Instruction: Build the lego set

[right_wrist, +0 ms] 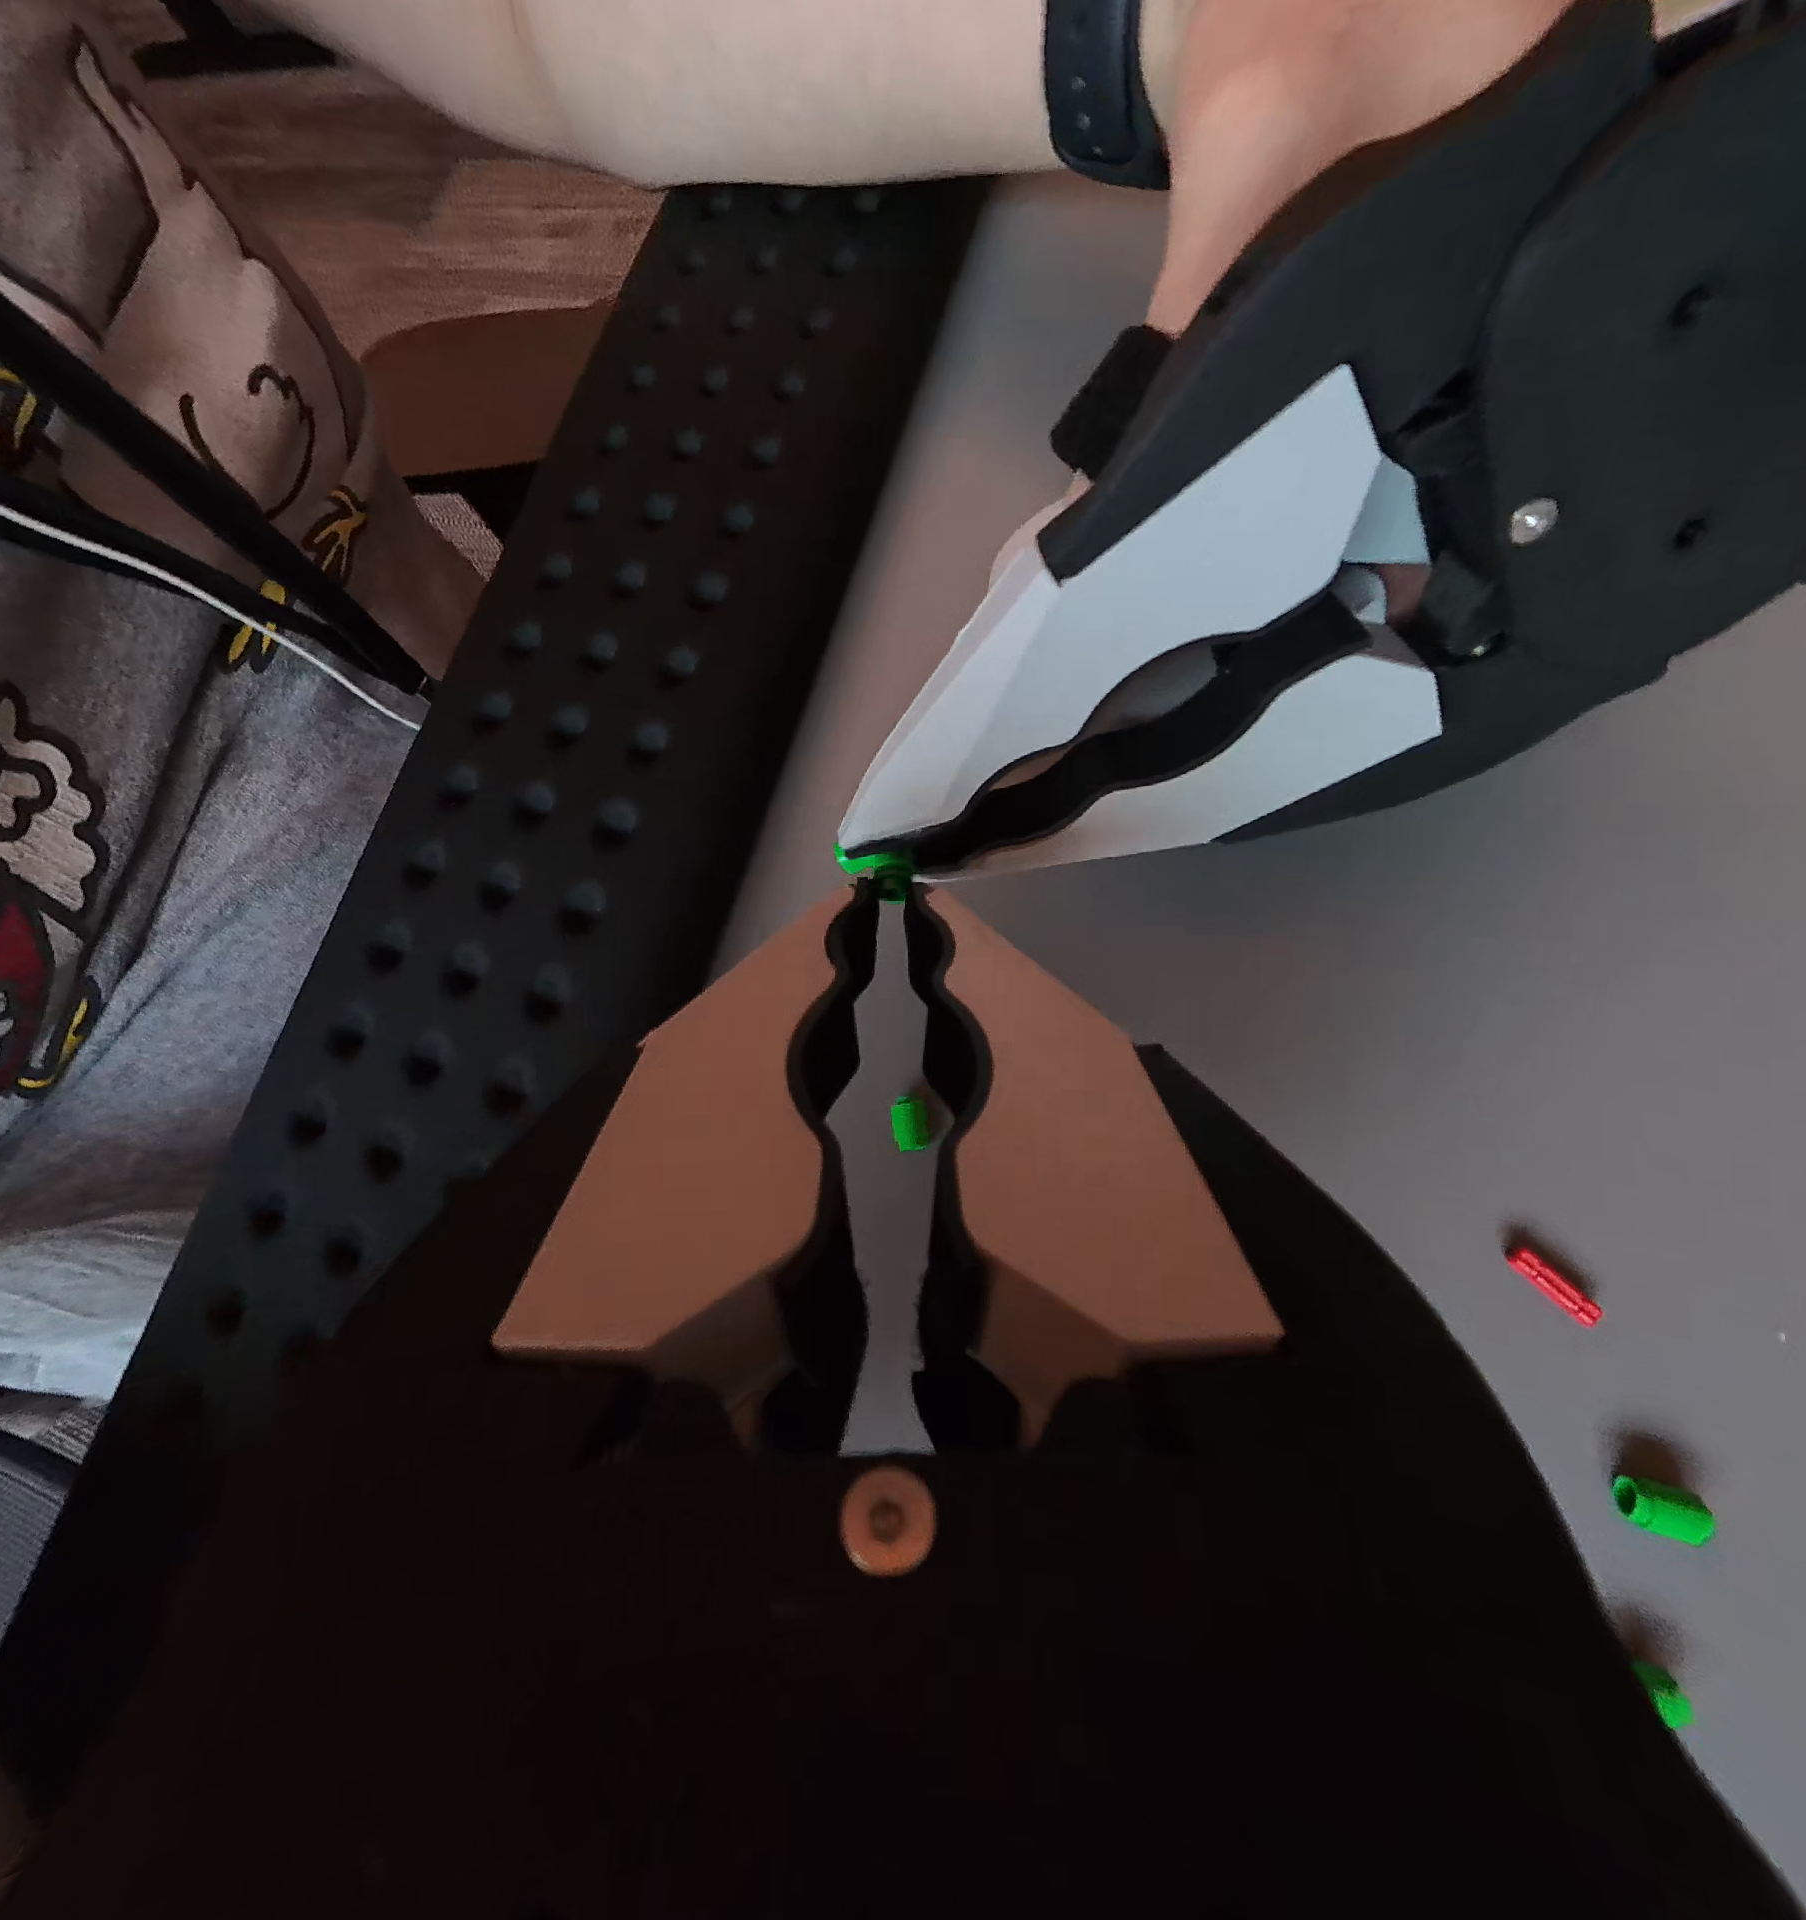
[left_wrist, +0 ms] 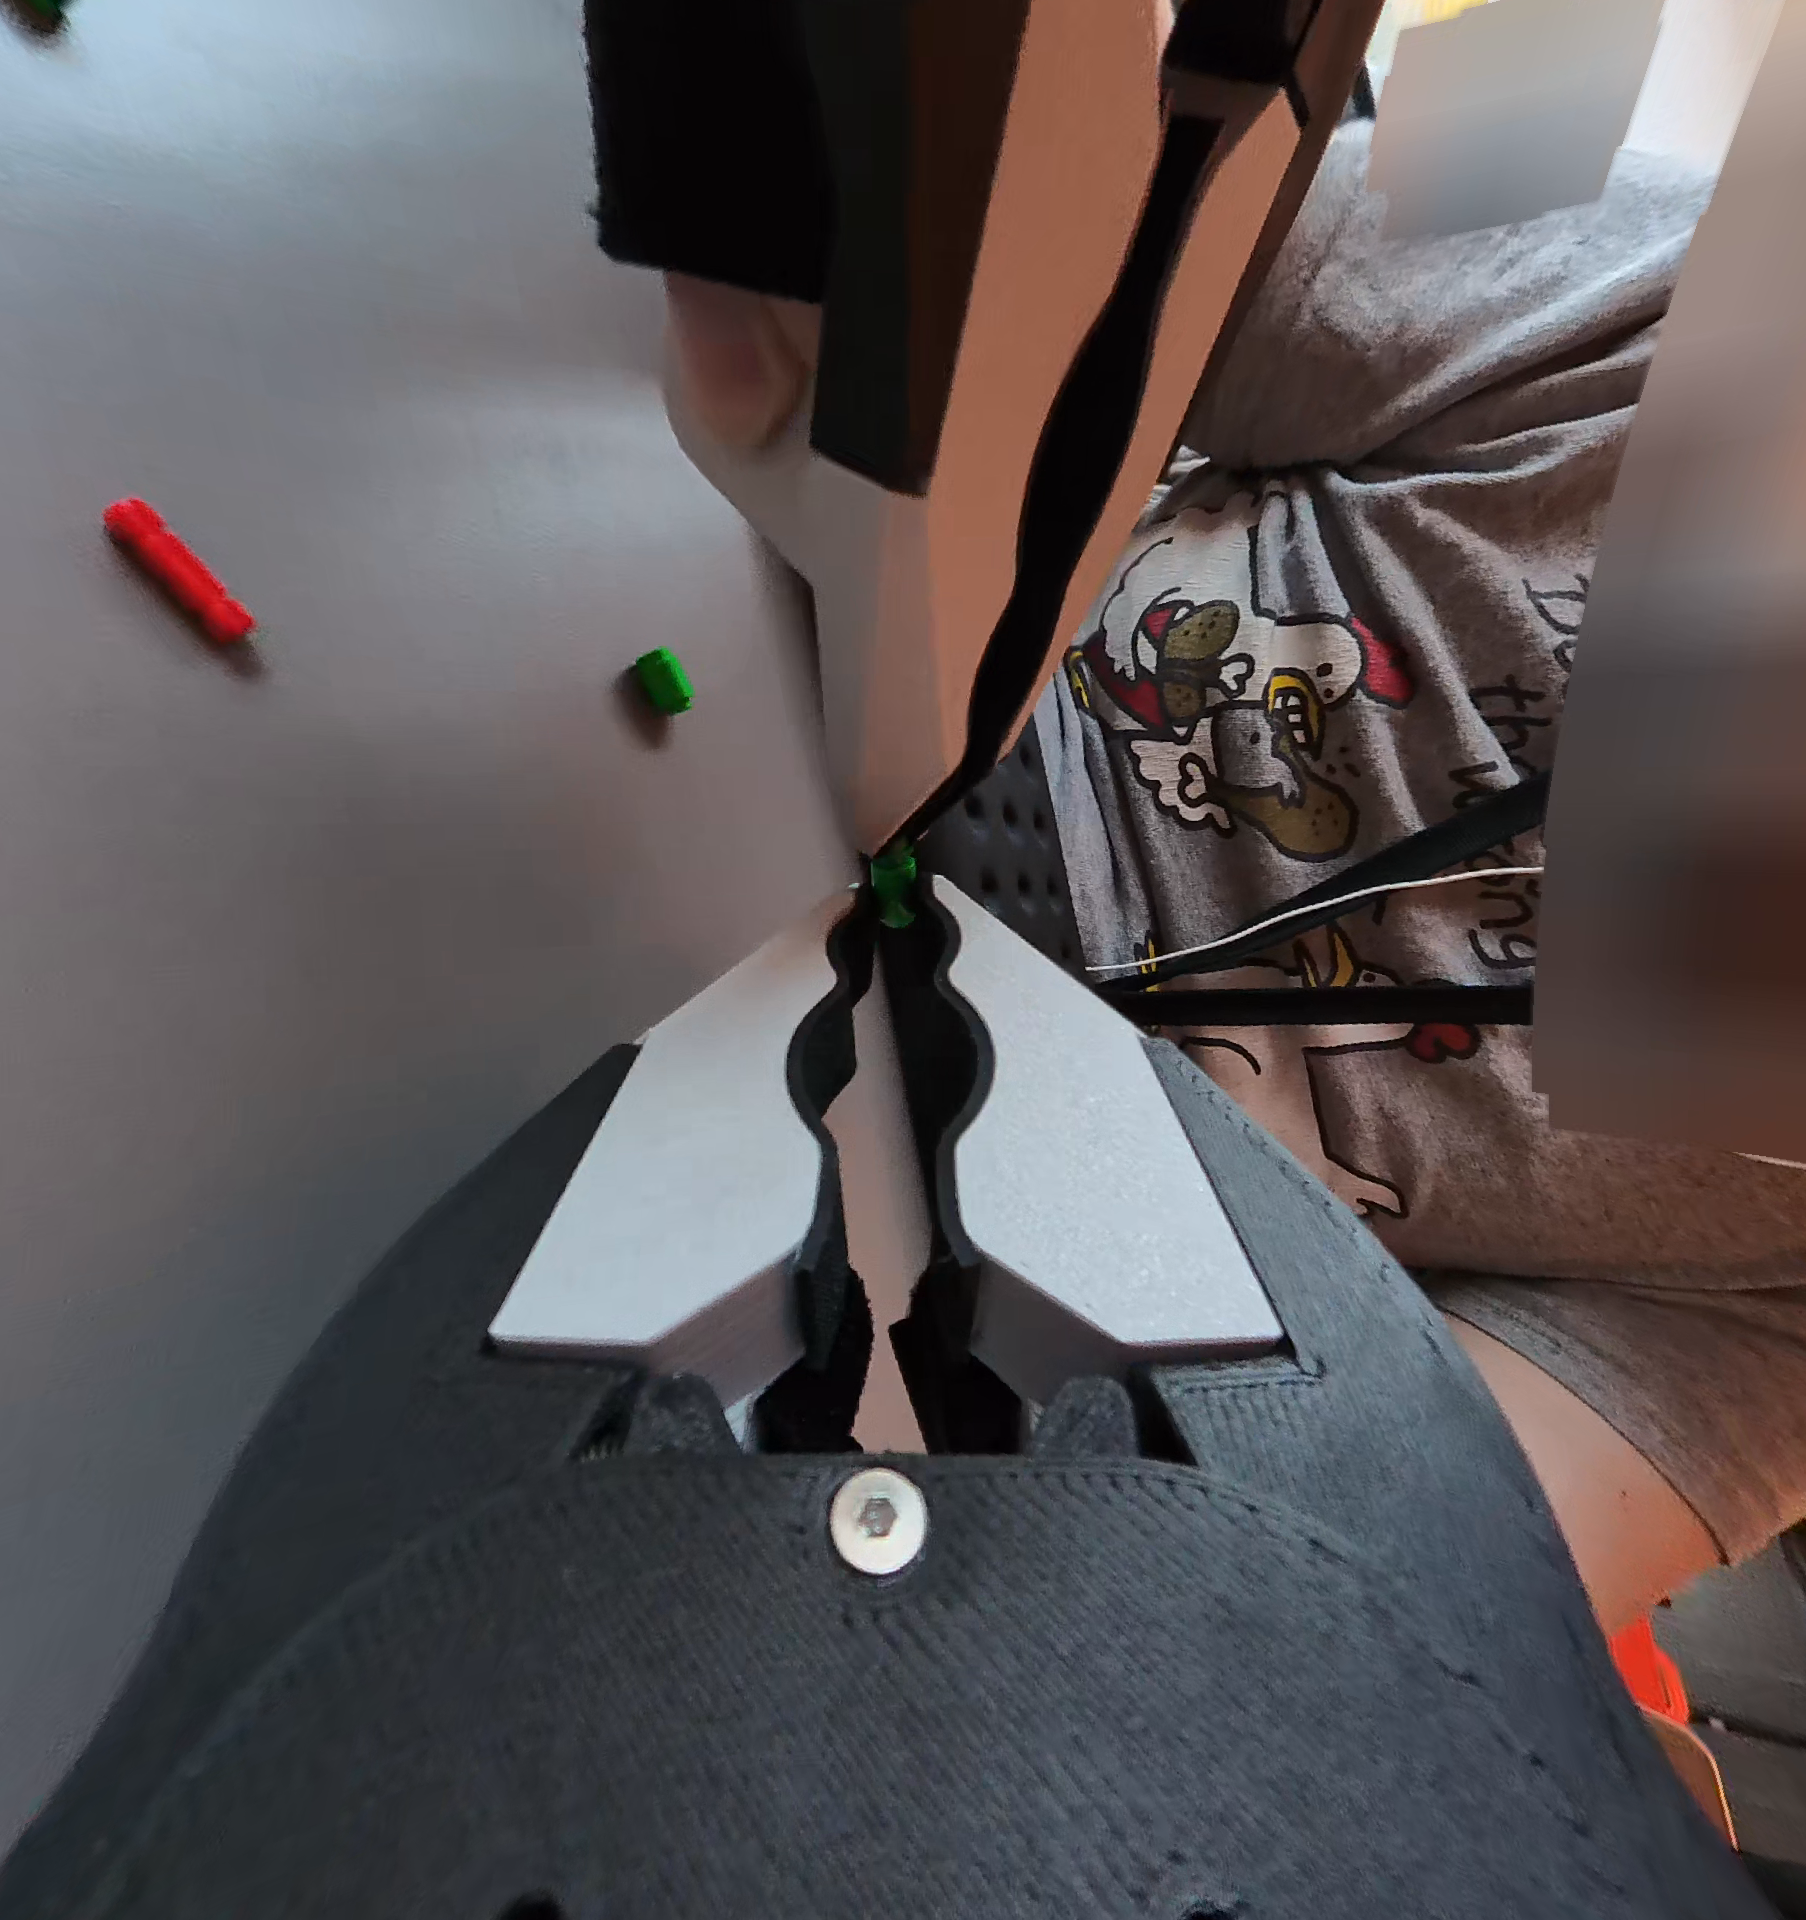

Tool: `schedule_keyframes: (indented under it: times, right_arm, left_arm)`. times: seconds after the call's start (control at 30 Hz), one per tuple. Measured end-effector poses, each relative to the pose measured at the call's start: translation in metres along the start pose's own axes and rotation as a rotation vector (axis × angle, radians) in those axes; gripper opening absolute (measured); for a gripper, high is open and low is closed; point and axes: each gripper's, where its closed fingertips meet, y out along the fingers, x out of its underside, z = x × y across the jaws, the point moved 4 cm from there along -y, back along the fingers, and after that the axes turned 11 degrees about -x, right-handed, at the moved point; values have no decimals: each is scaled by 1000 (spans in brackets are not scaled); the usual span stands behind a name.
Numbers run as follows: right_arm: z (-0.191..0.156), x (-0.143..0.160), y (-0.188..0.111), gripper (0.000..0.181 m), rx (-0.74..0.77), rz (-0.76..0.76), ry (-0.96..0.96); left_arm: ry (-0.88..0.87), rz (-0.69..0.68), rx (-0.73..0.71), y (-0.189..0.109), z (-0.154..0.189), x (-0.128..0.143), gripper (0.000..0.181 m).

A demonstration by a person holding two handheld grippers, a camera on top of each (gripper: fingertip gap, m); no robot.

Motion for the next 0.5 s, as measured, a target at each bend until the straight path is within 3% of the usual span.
schedule_keyframes:
  times: [0.27, 0.5]
  right_arm:
    - [-2, -4, 10, 3, -33, -150, -81]
    - [3, 0, 15, 3, -1, -195, -62]
  left_arm:
    - [-22, -55, 21, 4, 0, 7, 5]
    - [-57, -84, 4, 6, -8, 9, 5]
